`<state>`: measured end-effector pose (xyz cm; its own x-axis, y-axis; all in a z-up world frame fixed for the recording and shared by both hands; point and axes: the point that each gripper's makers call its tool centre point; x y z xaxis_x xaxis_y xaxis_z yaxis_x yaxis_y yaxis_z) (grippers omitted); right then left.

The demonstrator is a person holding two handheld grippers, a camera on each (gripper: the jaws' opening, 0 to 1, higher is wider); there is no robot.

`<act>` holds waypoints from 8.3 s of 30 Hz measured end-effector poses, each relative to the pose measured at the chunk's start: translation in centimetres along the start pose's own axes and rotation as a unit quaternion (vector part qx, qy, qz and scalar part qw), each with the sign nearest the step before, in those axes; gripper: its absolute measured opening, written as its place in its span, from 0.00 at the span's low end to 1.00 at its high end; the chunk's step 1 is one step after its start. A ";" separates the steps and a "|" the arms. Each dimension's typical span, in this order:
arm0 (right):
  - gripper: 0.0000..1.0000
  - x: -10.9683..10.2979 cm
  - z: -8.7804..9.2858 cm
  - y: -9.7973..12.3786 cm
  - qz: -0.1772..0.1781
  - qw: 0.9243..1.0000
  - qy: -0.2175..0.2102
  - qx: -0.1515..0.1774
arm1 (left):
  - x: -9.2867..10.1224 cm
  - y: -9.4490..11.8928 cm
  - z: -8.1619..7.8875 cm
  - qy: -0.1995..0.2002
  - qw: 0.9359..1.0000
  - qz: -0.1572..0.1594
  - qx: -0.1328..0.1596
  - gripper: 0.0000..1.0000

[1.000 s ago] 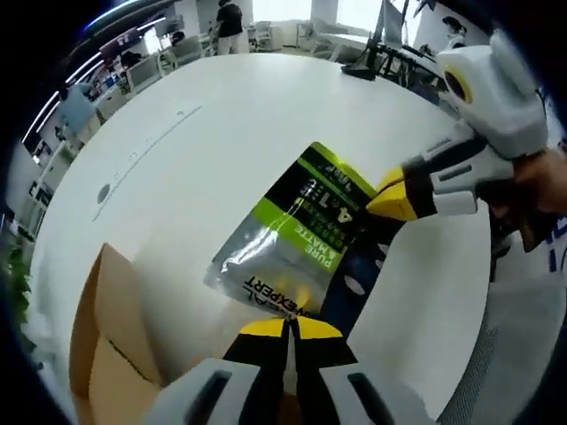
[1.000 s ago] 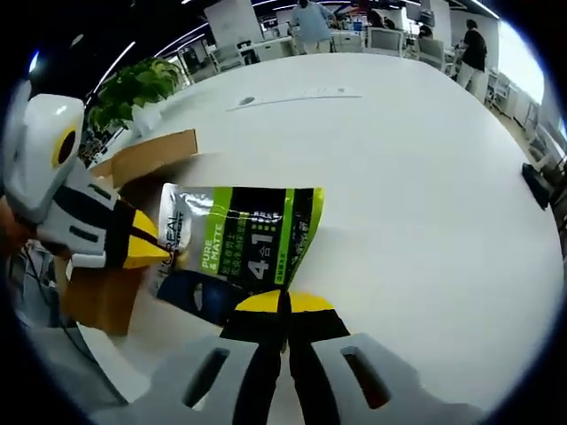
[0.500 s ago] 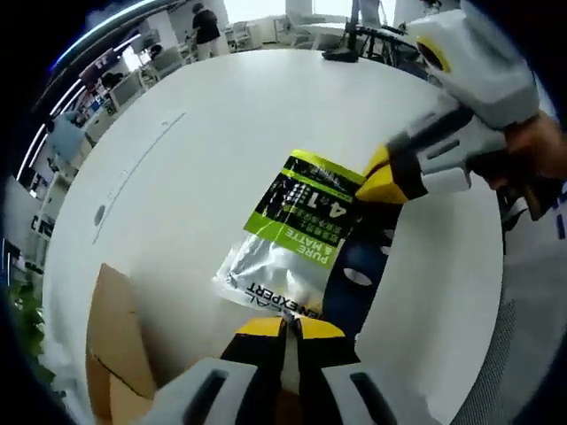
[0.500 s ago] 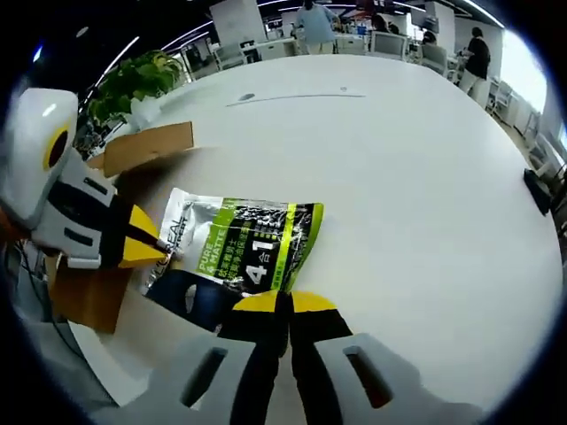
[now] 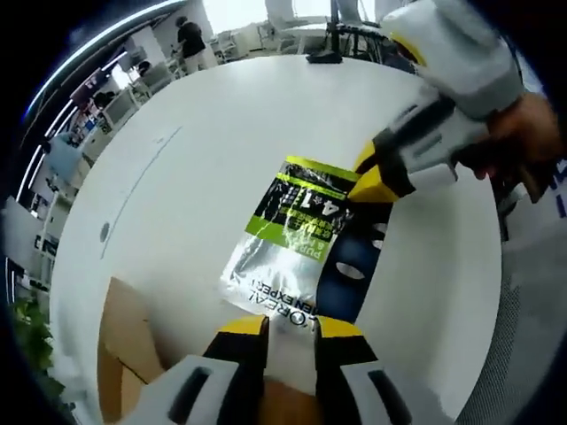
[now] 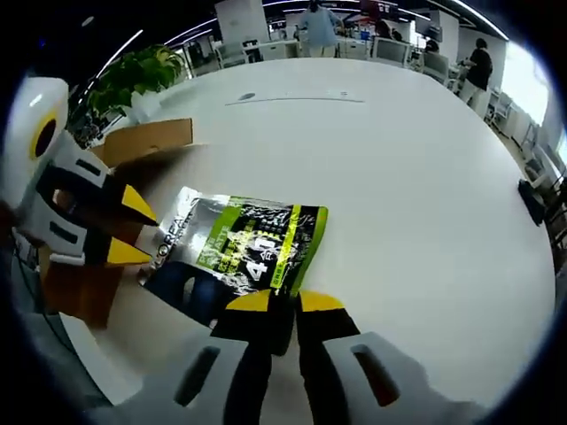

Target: Operate the shoe box by opening the lid, removing the specified soft item, and placing it in the target area until the item is outside and the box remains undamaged.

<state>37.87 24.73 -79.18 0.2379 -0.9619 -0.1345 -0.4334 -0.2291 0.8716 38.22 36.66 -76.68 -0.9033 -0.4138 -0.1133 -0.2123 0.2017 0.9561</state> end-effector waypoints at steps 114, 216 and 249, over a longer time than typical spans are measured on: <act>0.35 -29.8 -5.2 4.3 -0.255 0.937 0.237 0.032 | -6.9 16.8 32.0 0.448 0.869 -0.164 0.132 0.29; 0.00 -29.1 -4.7 2.8 -0.209 0.956 0.205 0.005 | -5.6 14.8 33.4 0.493 0.852 -0.143 0.103 0.04; 0.00 -27.0 -3.3 1.6 -0.187 0.956 0.227 -0.017 | -6.9 10.2 26.7 0.423 0.901 -0.044 0.082 0.18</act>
<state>33.64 50.83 -72.55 0.7266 -0.6482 -0.2278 -0.2178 -0.5317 0.8185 32.33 65.29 -73.37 -0.2875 -0.9496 0.1252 -0.3842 0.2341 0.8931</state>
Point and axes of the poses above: the point that each gripper's makers call its tool centre point, and the gripper's own axes: y roughly backward along the fingers, x roughly to its right, z roughly out of its underside, and after that the axes turned 9 degrees about -x, right-handed
